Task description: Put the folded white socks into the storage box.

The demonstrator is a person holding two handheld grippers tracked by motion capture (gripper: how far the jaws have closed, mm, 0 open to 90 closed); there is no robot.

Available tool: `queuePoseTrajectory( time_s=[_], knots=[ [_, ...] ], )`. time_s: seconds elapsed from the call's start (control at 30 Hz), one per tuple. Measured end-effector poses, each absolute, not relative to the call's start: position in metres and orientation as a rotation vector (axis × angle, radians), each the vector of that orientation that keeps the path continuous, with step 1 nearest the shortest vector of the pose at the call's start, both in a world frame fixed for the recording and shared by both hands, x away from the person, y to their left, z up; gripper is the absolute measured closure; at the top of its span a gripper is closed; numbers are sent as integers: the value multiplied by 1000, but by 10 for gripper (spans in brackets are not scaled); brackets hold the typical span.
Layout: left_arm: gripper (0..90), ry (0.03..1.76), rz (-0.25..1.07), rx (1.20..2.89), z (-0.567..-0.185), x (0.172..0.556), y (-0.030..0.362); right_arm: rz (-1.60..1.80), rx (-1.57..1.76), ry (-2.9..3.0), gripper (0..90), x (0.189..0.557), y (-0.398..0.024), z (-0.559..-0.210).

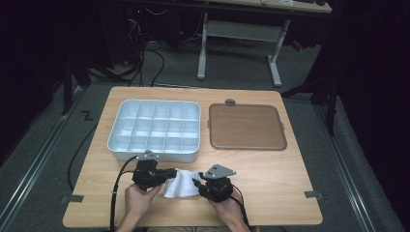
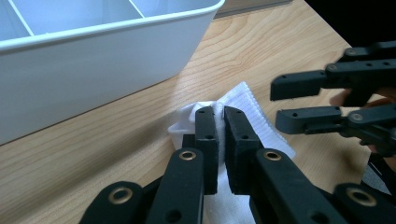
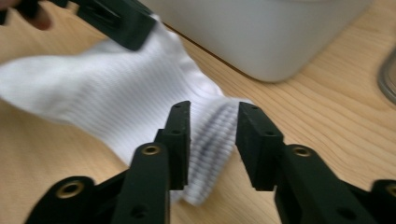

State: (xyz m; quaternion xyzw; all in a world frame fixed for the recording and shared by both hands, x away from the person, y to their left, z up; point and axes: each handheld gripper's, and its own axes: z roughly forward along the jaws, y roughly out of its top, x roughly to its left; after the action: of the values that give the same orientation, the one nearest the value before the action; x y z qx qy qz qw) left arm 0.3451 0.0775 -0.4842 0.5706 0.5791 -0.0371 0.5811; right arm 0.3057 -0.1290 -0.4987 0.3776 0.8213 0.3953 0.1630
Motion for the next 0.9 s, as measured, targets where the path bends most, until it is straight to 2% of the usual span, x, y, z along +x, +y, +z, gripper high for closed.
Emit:
queuePoseTrajectory(
  time_s=[0.03,0.17,0.27,0.53,0.9],
  knots=[
    [854,1352,-87,1334,-484,345,77,1115,1105,2348,617,309,-132,-503],
    [854,1353,-93,1332,-484,345,77,1094,1125,2373,614,314,-130,-510],
    [854,1352,-93,1328,-484,345,77,1076,1141,2419,666,318,-127,-523],
    [854,1349,-113,1322,-483,346,76,1111,1143,2449,746,321,-128,-525],
    [854,1331,-105,1319,-477,346,73,1098,1134,2457,766,321,-122,-525]
  ],
)
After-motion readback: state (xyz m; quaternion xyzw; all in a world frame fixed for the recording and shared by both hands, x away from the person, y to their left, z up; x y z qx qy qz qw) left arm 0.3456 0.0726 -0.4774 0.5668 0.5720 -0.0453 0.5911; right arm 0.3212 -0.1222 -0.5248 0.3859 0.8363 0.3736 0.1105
